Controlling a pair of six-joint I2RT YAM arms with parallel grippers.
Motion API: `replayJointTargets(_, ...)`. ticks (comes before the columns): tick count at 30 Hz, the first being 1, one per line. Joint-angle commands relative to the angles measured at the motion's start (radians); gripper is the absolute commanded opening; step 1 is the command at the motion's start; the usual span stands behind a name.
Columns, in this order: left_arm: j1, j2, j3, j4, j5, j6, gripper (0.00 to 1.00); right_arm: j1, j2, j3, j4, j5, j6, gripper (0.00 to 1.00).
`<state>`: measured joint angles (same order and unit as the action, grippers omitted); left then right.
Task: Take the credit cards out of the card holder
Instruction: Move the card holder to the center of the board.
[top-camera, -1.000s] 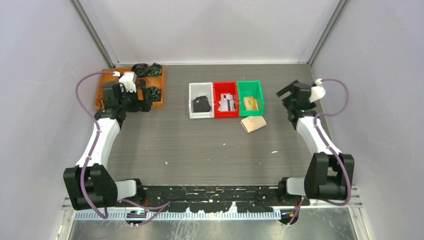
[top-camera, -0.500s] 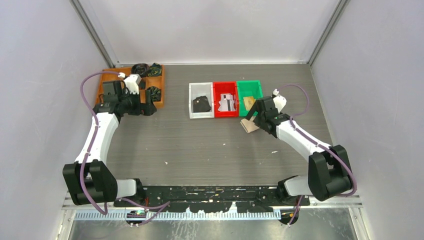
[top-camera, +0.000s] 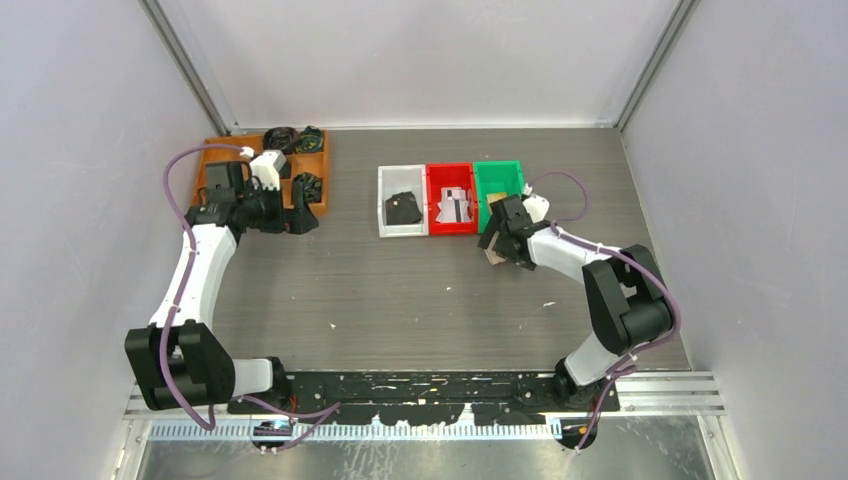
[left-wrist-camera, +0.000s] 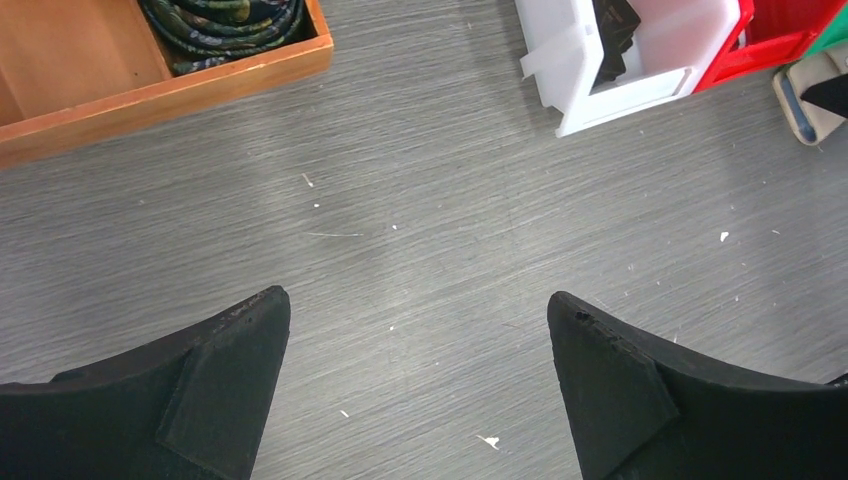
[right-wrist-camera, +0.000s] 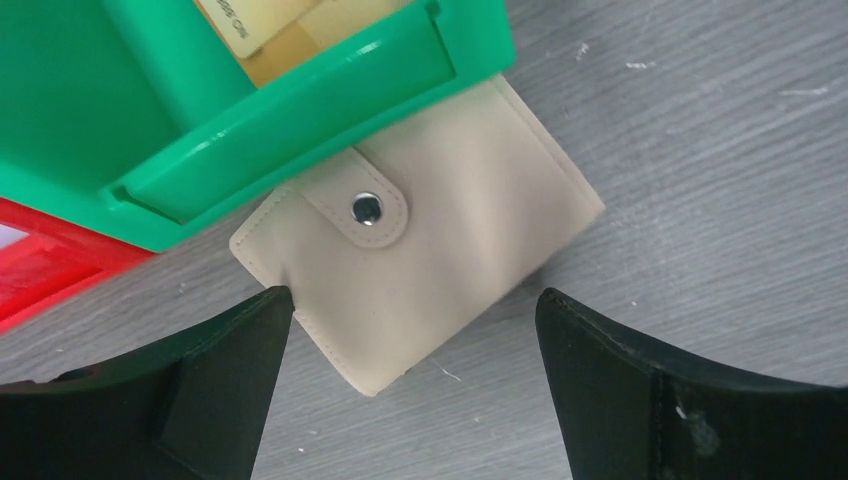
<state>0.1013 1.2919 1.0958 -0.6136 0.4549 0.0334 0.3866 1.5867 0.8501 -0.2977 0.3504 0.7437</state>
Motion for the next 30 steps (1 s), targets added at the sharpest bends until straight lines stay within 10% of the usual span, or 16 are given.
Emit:
replayJointTargets(1, 0.006, -0.037, 0.038, -0.007, 0.055, -0.001, 1.0, 0.001, 0.024, 0.057, 0.078, 0.013, -0.014, 0.96)
replayJointTargets(14, 0.006, -0.038, 0.037, -0.013, 0.074, 0.002, 1.0, 0.005, 0.089, 0.055, 0.133, 0.013, 0.007, 0.94)
replayJointTargets(30, 0.005, -0.054, 0.045, -0.028, 0.051, 0.034, 1.0, 0.234, -0.048, -0.194, 0.153, -0.028, 0.09, 0.38)
